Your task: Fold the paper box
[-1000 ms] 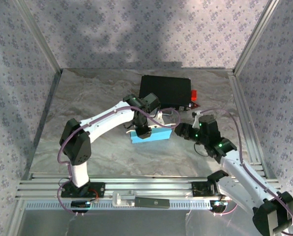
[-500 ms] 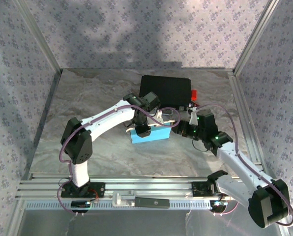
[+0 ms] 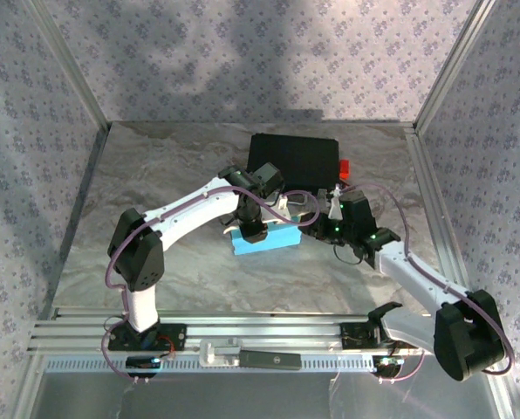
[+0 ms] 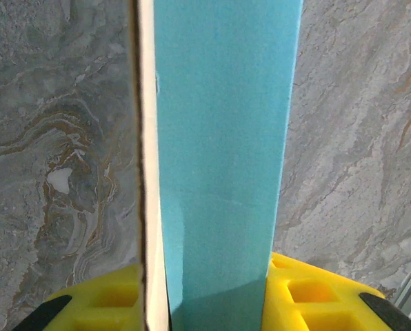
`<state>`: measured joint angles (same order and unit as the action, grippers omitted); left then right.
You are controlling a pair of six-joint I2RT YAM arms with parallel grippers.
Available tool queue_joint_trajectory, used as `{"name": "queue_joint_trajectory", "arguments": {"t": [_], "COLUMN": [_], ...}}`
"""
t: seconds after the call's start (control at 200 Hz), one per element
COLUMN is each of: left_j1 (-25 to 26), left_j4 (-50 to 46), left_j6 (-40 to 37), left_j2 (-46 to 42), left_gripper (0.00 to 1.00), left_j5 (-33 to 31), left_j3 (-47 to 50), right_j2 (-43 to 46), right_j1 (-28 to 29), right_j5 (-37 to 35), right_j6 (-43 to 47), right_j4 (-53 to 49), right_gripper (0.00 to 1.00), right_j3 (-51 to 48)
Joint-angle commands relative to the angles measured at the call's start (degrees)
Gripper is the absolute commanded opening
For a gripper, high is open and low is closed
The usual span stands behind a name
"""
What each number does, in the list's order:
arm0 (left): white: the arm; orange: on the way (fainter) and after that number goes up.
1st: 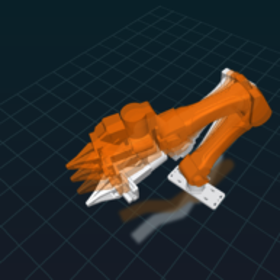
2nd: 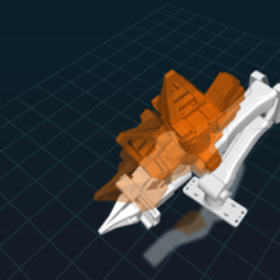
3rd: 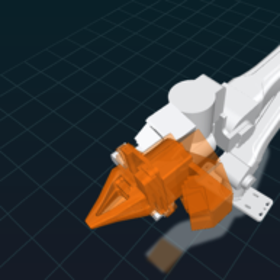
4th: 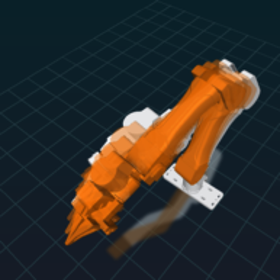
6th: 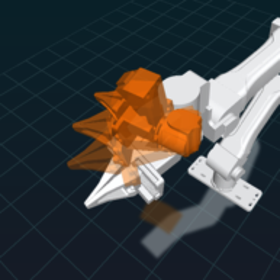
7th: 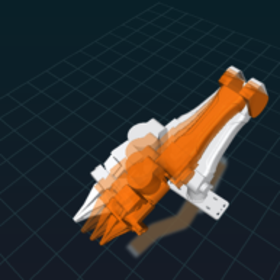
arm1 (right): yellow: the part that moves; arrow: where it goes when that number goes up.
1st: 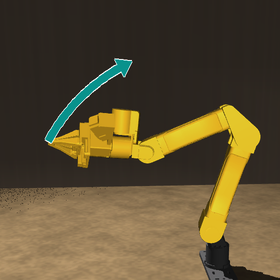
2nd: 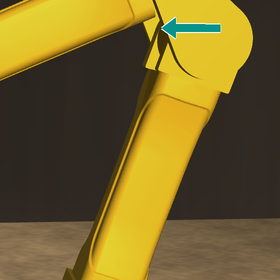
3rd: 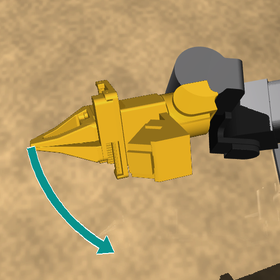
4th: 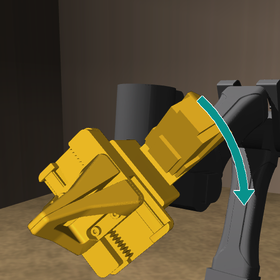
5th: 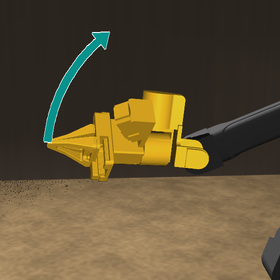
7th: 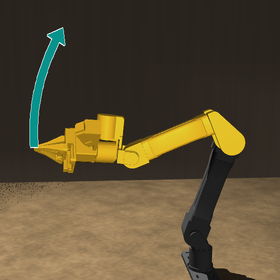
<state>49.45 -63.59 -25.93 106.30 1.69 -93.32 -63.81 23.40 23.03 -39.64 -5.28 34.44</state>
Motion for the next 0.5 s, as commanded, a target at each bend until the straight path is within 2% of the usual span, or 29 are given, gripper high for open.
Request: {"name": "queue_joint_trajectory", "arguments": {"t": [0.0, 0.22, 0.27, 0.4, 0.495], "left_j1": [0.0, 0.1, 0.2, 0.1, 0.2], "left_j4": [-2.5, -0.8, -0.3, 0.3, 1.0], "left_j6": [-1.0, -1.1, -1.2, -1.9, -2.7], "left_j2": [3.6, 2.6, 2.1, 1.6, 1.1], "left_gripper": [0.32, 0.33, 0.33, 0.32, 0.30], "left_j5": [-0.3, -1.5, -1.6, -2.3, -3.0], "left_j3": [2.2, 3.3, 4.0, 5.4, 6.4], "right_j2": [-1.8, -4.4, -3.5, 1.9, 5.1], "right_j1": [0.3, -0.2, -0.4, -1.1, -3.4], "right_j5": [-0.7, -1.5, -0.9, -1.8, -4.3], "right_j6": [-1.2, -2.3, -1.6, 5.4, 12.3], "right_j4": [0.1, -3.5, -4.4, -10.4, -14.6], "right_gripper": [0.45, 0.27, 0.30, 0.46, 0.48], "right_j3": [1.4, 1.0, 1.5, 6.1, 9.7]}}
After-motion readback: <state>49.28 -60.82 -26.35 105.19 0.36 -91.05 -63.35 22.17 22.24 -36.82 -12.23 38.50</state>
